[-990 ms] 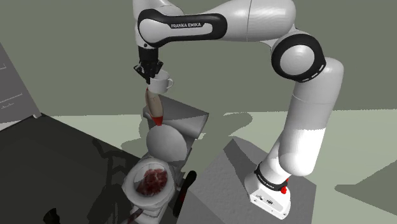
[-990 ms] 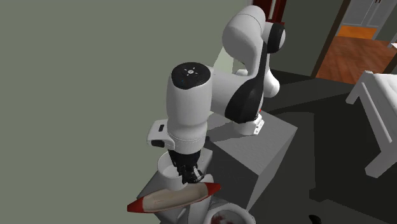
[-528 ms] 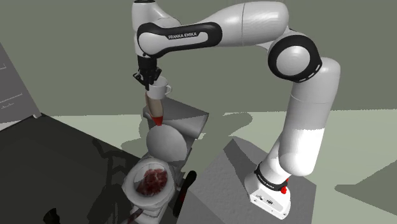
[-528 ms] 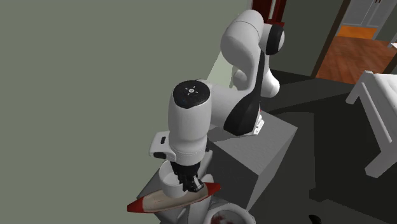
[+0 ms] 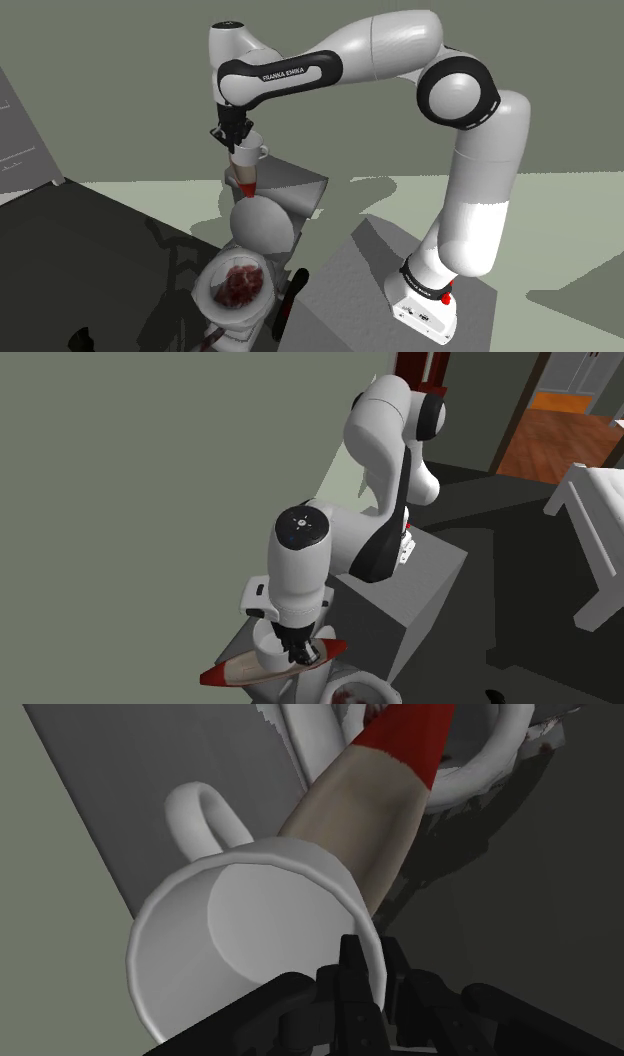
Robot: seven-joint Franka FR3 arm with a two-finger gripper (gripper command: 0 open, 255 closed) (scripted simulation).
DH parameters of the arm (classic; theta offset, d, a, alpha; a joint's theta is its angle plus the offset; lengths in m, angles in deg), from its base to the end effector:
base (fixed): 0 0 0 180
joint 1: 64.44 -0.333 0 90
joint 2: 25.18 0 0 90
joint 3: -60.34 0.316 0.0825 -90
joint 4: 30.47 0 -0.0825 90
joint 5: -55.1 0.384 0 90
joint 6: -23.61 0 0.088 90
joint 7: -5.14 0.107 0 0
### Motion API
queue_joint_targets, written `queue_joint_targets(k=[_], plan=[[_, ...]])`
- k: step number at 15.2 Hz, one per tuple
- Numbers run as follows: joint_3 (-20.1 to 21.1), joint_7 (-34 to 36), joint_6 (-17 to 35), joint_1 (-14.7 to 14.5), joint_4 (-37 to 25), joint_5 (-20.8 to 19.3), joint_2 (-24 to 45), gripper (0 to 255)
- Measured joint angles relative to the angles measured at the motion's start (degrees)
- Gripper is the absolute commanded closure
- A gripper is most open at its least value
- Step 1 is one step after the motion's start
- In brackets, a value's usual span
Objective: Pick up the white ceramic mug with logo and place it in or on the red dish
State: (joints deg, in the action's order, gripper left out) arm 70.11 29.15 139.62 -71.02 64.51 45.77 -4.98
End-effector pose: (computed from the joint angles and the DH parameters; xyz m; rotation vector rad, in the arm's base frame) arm 0.6377 0.1656 0.4098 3.0626 -0.1143 0.0766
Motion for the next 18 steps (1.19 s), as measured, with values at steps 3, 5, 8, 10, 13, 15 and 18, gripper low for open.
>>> queue_joint_targets(k=[3,5,8,10,13,15,18], plan=[[-0.05,0.10,0.96,0.02,0.67,-0.11,0.30,255],[-0.06,0.14,1.12,0.01,0.76,-0.13,0.35,255],[-0.06,0.15,1.17,0.01,0.80,-0.14,0.36,255],[-0.06,0.15,1.18,0.01,0.80,-0.14,0.36,0],[-0.06,0.15,1.18,0.01,0.79,-0.14,0.35,0],[-0.06,0.15,1.18,0.01,0.79,-0.14,0.35,0],[0.17,-0.14,-2.49,-0.14,-1.71,0.26,-0.91,0]])
